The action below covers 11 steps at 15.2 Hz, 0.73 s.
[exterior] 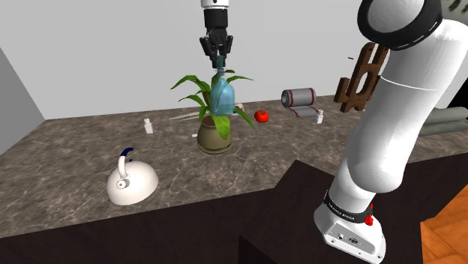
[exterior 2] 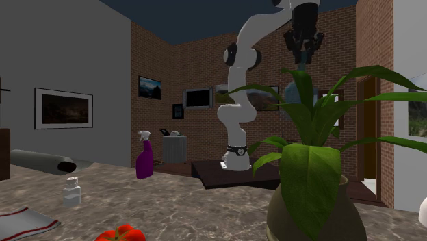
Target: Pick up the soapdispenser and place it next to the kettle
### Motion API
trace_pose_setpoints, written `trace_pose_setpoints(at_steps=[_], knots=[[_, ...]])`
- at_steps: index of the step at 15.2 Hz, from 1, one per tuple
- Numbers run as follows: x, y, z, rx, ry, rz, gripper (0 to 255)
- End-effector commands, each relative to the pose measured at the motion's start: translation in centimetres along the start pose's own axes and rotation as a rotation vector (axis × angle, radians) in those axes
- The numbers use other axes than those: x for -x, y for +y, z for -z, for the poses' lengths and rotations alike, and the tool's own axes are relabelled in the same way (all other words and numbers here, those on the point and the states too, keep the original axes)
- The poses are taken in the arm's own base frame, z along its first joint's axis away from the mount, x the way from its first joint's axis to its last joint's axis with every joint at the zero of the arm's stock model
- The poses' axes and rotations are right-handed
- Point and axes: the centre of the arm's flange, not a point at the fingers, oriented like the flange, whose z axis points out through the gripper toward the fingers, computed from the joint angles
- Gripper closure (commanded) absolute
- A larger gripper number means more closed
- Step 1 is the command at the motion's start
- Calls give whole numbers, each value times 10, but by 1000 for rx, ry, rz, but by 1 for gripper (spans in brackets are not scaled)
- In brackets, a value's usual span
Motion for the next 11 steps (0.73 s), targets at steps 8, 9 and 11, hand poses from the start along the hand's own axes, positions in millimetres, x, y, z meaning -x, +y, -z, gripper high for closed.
trace_pose_setpoints(at_steps=[8,9,11], knots=[[-51,-109,1,-1,1,-1,255],[-57,-121,1,-1,1,-1,255],[-62,-133,-4,-1,1,-1,255]])
